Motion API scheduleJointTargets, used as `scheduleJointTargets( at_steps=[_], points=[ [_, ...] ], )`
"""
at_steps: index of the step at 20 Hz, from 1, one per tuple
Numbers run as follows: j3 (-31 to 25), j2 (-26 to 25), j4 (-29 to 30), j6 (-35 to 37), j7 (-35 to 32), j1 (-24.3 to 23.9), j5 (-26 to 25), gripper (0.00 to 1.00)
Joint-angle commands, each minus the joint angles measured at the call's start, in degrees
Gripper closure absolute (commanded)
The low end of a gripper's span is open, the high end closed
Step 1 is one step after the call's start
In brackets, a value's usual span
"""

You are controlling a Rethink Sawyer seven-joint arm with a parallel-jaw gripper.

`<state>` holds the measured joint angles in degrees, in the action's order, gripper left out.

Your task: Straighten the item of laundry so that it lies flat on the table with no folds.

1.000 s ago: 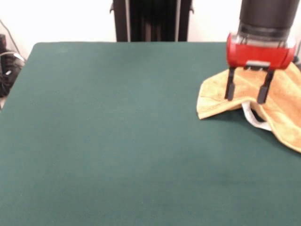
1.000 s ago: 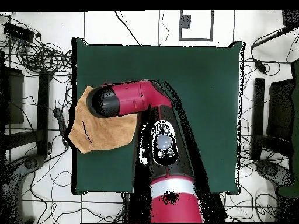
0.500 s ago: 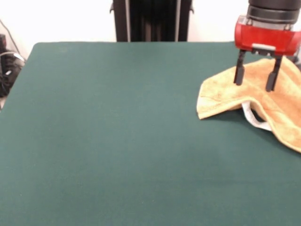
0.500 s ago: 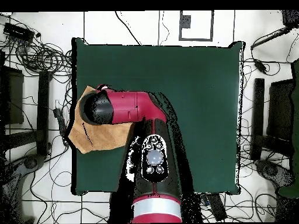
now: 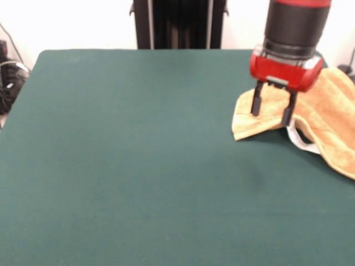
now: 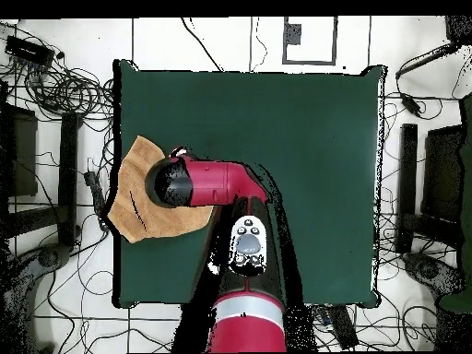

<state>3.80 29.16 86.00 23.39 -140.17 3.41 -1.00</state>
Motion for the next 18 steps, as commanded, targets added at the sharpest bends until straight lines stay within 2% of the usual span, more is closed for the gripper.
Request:
scheduleJointTargets(
  at_steps=[1,5,10,14,18],
  points=[
    [-0.4,-8.3,5.1,-3.1,-10.1,0.1,2.0,0.0],
    [1.9,-10.6,3.2,0.3,-11.0,1.6,2.6,0.0],
    [2.8,-12.6,4.2,3.0,-14.3,3.3,5.9,0.0],
    [3.5,-13.6,4.6,5.3,-14.2,4.5,7.6,0.0],
    [2.7,-14.5,5.5,4.2,-13.1,4.2,9.3,0.0]
  ],
)
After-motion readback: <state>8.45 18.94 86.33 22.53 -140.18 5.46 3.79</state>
